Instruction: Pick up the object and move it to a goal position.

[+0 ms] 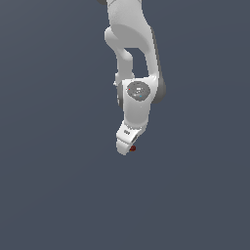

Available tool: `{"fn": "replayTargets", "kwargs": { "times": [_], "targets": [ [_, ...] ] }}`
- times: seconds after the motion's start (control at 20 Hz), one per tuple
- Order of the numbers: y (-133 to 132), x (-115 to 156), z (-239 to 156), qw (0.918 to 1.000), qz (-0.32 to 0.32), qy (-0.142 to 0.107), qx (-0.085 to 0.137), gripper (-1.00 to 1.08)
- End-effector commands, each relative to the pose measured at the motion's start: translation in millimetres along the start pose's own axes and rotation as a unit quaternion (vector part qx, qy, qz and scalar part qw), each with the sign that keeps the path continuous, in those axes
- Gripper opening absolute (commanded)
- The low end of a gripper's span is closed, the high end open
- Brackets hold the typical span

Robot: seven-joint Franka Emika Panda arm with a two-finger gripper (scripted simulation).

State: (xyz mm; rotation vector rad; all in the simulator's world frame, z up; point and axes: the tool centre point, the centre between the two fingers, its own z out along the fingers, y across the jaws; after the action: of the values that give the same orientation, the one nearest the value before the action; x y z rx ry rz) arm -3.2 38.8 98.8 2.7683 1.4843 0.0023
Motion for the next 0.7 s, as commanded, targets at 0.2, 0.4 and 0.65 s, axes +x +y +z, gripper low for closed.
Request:
{"fn": "replayTargets", "kwargs": {
  "times": [0.2, 0.4, 0.65],
  "targets": [
    [-2.1, -2.2, 12.8, 0.9955, -0.095, -0.001, 0.0, 1.0],
    [-3.5, -3.2, 19.8, 0.989, -0.148, -0.001, 0.0, 1.0],
    [-5.0, -4.1, 26.2, 0.9805, -0.197, -0.001, 0.0, 1.0]
  ]
}}
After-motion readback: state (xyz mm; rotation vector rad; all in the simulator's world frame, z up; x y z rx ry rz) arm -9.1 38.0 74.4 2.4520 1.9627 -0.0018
